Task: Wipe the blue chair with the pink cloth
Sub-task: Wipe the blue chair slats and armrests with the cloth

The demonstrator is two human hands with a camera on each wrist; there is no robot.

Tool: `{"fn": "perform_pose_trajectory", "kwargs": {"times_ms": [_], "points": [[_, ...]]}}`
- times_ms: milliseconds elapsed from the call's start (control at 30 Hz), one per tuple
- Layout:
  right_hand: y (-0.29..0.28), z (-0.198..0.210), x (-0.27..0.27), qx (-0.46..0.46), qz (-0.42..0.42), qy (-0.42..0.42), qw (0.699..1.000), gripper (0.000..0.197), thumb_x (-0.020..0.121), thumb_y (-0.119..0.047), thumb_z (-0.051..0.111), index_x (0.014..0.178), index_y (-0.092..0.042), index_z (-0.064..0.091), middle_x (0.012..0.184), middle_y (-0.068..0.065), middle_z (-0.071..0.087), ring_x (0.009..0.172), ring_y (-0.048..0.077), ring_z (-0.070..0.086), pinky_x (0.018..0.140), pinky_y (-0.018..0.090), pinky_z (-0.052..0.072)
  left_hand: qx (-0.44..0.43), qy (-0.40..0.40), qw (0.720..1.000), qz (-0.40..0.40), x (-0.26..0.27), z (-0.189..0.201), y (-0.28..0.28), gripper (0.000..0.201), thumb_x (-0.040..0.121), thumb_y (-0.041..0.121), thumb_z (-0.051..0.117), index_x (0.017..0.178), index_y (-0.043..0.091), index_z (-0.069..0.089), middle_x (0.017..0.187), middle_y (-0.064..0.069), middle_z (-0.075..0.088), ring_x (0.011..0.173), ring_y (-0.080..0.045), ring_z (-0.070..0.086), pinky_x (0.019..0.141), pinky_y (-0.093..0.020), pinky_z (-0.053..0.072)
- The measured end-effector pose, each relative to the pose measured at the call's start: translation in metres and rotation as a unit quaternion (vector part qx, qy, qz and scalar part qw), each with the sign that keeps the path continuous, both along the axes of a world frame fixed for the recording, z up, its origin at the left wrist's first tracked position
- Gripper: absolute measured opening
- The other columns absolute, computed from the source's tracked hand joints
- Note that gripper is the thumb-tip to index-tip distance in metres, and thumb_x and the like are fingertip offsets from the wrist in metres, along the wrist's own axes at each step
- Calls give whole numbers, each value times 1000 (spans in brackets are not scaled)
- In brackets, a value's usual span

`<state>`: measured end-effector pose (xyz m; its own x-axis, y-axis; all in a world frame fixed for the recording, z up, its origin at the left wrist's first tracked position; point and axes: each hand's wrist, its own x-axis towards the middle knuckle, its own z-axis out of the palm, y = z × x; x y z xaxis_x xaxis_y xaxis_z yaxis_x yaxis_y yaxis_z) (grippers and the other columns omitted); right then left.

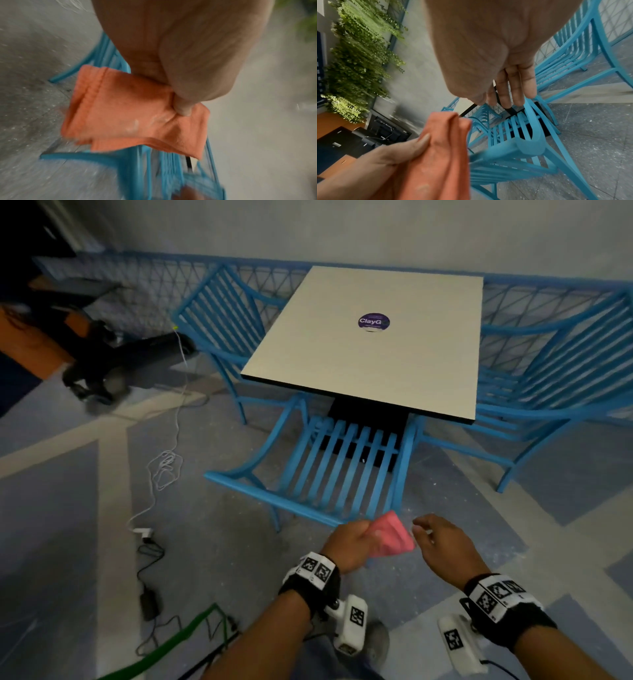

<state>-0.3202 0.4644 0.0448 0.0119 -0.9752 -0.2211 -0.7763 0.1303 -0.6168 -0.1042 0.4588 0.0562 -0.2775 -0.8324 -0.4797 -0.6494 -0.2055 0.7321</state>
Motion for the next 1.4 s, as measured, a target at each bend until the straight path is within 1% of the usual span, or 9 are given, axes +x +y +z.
{"fn": "perform_pose_trajectory", "kwargs": {"times_ms": [167,367,500,667,933,1033,1133,1233,1400], "points": [[-21,1,36,7,40,-6,999,15,93,-28,58,103,-19,65,100,4,69,84,19,63,77,34,51,-31,20,949,312,127,5,-20,60,78,67,46,106,22,72,104,-7,77,96,-27,72,82,-34,56],[-39,4,85,22,106,7,994,19,94,-31,57,107,-20,65,109,4,68,90,20,65,80,34,51,-85,31,843,530,256,13,-39,13,96,42,62,104,36,70,85,-6,66,66,-20,57,40,-8,42],[-56,12,122,35,150,17,988,30,94,-36,56,116,-17,64,117,2,66,103,19,63,88,30,48,-54,78,835,541,285,-14,-61,24,95,49,59,115,40,69,108,-10,69,81,-25,65,47,-19,49],[-80,18,158,32,190,41,980,32,95,-43,50,118,-22,61,119,-3,63,104,16,60,85,29,46,-9,159,803,574,234,-31,-66,45,104,59,41,142,42,59,141,-5,59,126,-26,58,109,-34,42],[-92,13,195,36,217,57,974,31,94,-42,51,112,-20,61,114,2,66,99,17,62,83,31,48,43,183,892,411,138,-63,-3,56,107,35,49,93,89,50,106,12,70,98,10,67,90,-12,51],[-93,17,204,42,226,58,971,32,94,-40,52,115,-19,61,116,2,66,96,16,62,83,33,50,73,208,915,338,167,-54,12,25,84,58,63,106,70,66,128,4,71,119,-20,67,99,-39,55],[-96,20,211,49,220,45,973,34,94,-43,53,118,-20,60,120,1,64,101,17,62,88,35,51,33,254,883,394,219,-32,1,37,96,52,57,118,29,76,137,11,66,118,-16,67,85,-23,56],[-99,22,213,48,216,48,974,34,94,-42,53,119,-21,60,121,1,64,103,16,61,89,34,50,-11,157,840,519,282,-28,-26,32,110,40,40,120,38,71,116,-4,71,80,-11,70,56,-12,53],[-92,23,205,37,201,52,977,28,95,-35,52,117,-19,59,118,2,66,101,17,62,86,31,49,-23,90,836,540,320,-41,-69,49,106,24,45,150,47,46,139,-4,63,114,-23,64,104,-32,47]]}}
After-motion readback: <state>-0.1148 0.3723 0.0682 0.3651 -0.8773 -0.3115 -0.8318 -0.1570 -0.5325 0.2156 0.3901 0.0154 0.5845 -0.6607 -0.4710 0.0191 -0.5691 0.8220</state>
